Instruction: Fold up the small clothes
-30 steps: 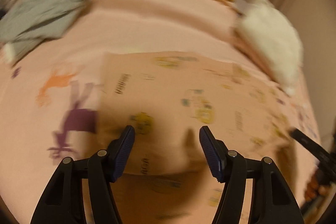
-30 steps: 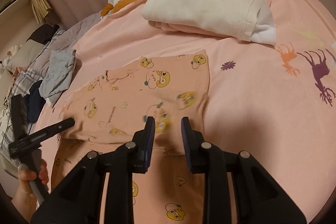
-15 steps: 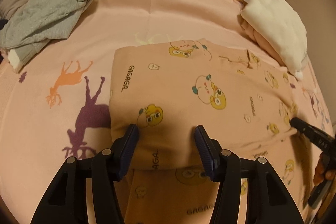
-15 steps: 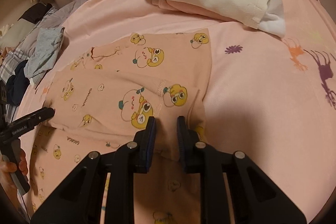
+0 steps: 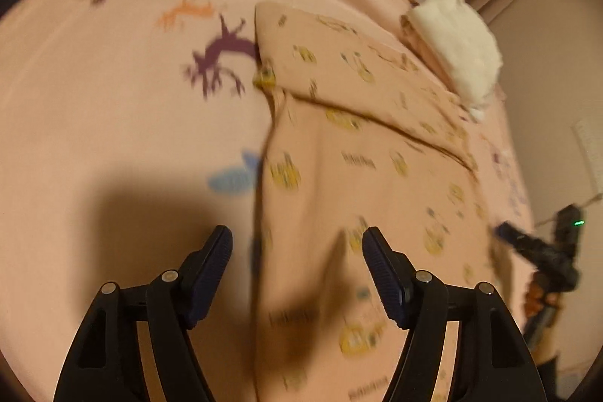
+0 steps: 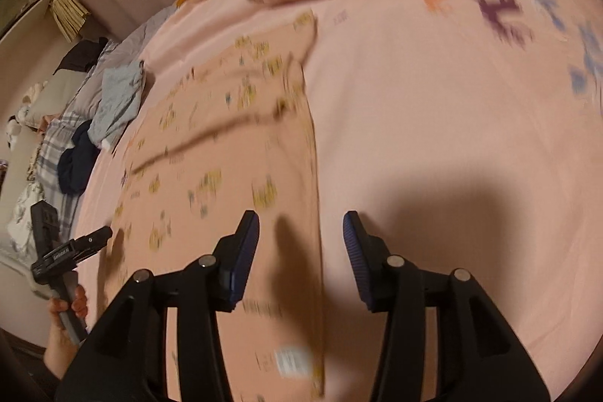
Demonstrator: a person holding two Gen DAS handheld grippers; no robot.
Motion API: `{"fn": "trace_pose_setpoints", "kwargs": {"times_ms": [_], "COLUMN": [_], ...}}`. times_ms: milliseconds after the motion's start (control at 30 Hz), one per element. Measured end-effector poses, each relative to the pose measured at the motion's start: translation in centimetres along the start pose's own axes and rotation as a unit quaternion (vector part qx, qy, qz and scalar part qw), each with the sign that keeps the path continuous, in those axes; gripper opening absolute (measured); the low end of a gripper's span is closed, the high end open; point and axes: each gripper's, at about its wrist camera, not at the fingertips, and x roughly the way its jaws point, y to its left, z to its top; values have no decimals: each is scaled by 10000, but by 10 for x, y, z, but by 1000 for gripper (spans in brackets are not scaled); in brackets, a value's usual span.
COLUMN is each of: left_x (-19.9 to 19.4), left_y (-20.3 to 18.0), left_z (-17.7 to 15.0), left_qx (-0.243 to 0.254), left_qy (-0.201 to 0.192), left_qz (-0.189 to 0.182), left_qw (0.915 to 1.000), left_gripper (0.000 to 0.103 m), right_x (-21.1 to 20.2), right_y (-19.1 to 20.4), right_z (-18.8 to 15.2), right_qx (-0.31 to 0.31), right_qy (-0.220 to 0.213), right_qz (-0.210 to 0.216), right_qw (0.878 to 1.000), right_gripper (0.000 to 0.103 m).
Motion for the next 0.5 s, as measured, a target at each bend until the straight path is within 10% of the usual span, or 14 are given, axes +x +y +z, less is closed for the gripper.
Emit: {"fn": "trace_pose_setpoints", "kwargs": {"times_ms": [200, 500], "left_x": [-2, 7], "left_y": [-11, -10], "left_z": [-22, -20], "left_qx": [-100, -481], "left_qy": [183, 234], "left_qz": [-765, -1248], "left_qw": [9968, 9907], "left_gripper": [70, 70], "right_x": [13, 28], "right_y": [4, 9], "right_z": [-31, -29], "right_qx": [177, 474], "right_qy": [478, 497], "right_qz": [1111, 1439], "right_qw": [9925, 9872], "right_gripper": [48, 42]}}
